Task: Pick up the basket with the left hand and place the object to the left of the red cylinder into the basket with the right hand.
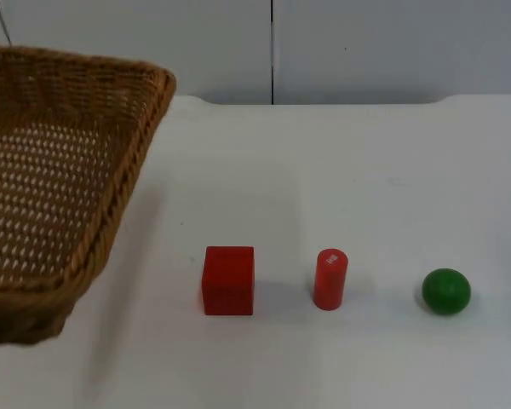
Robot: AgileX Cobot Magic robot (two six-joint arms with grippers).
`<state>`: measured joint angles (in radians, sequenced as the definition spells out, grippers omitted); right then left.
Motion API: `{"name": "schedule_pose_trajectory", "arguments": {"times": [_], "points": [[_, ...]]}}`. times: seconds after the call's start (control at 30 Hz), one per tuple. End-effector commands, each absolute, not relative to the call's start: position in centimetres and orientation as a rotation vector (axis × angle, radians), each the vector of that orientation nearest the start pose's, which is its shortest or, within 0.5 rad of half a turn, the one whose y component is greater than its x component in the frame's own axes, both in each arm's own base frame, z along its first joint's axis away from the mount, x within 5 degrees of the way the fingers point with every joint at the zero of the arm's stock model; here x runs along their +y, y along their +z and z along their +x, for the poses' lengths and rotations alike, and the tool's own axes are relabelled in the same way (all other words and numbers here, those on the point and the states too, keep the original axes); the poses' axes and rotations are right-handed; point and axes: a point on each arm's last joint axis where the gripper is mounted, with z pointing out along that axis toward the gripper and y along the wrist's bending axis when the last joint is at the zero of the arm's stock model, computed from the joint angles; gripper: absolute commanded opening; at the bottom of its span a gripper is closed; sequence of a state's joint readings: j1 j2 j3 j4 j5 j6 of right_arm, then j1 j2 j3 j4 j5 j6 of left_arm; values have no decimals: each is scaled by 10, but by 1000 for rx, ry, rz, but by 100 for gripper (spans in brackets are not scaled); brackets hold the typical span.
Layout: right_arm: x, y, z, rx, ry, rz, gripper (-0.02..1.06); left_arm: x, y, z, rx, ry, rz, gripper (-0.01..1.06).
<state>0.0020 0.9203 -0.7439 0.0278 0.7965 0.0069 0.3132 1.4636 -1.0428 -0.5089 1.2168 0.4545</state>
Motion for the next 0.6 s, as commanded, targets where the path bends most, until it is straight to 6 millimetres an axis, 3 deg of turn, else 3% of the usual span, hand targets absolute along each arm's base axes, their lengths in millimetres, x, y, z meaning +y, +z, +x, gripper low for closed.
{"name": "schedule_pose_trajectory", "arguments": {"times": [0.0,0.33,0.5,0.57], "points": [[4,300,169,2462,54,18,105,37,265,254,2863,-676,-40,0],[47,303,165,2381,106,-447,105,59,264,255,2731,-720,-166,0],[77,303,169,2301,177,-624,105,65,266,254,2700,-731,-178,0],[98,301,174,2296,200,-751,105,65,266,254,2699,-729,-168,0]]}}
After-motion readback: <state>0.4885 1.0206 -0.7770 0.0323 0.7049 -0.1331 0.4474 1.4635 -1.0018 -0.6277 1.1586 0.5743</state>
